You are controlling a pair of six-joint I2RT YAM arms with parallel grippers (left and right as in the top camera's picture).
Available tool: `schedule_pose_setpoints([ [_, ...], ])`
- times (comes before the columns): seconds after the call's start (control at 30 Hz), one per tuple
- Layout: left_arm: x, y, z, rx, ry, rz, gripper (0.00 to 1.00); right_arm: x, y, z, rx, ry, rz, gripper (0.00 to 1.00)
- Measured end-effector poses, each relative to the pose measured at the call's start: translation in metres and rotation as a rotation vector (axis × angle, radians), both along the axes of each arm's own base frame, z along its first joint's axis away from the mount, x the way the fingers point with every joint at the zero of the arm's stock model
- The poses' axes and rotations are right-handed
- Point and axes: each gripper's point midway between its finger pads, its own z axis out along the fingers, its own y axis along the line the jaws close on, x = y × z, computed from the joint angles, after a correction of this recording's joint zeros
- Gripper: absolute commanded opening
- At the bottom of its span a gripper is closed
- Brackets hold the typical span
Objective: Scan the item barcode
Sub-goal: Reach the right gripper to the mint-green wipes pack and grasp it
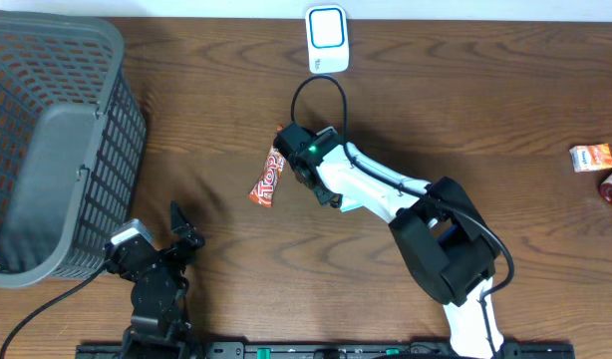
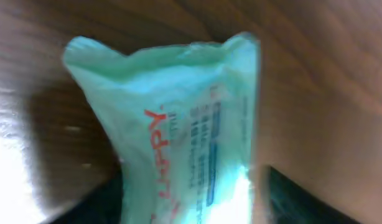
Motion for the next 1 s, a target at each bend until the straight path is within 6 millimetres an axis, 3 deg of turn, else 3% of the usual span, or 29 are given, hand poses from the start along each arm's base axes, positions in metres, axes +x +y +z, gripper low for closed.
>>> schedule_pose_setpoints([
  [0.13, 0.0, 0.0, 0.0, 0.0, 0.0, 0.0, 0.98, 0.001, -0.007, -0.006, -0.079, 0.002, 0.014, 0.02],
  [0.33, 0.0, 0.0, 0.0, 0.0, 0.0, 0.0, 0.98, -0.003, -0.009, -0.002, -0.104, 0.023, 0.021, 0.01],
  [0.5, 0.0, 0.0, 0.0, 0.0, 0.0, 0.0, 0.98, -0.023, 0.0, 0.005, 0.0, 0.177, 0.046, 0.01],
  [0.6, 0.0, 0.0, 0.0, 0.0, 0.0, 0.0, 0.98, -0.045, 0.026, 0.024, 0.255, 0.355, 0.098, 0.01],
  [0.7, 0.0, 0.0, 0.0, 0.0, 0.0, 0.0, 0.98, -0.06, 0.043, 0.057, 0.531, 0.493, 0.142, 0.01],
  [0.83, 0.0, 0.0, 0.0, 0.0, 0.0, 0.0, 0.98, -0.052, 0.035, 0.09, 0.856, 0.587, 0.137, 0.01],
  [1.0, 0.0, 0.0, 0.0, 0.0, 0.0, 0.0, 0.98, -0.032, 0.012, 0.097, 1.195, 0.638, 0.067, 0.01],
])
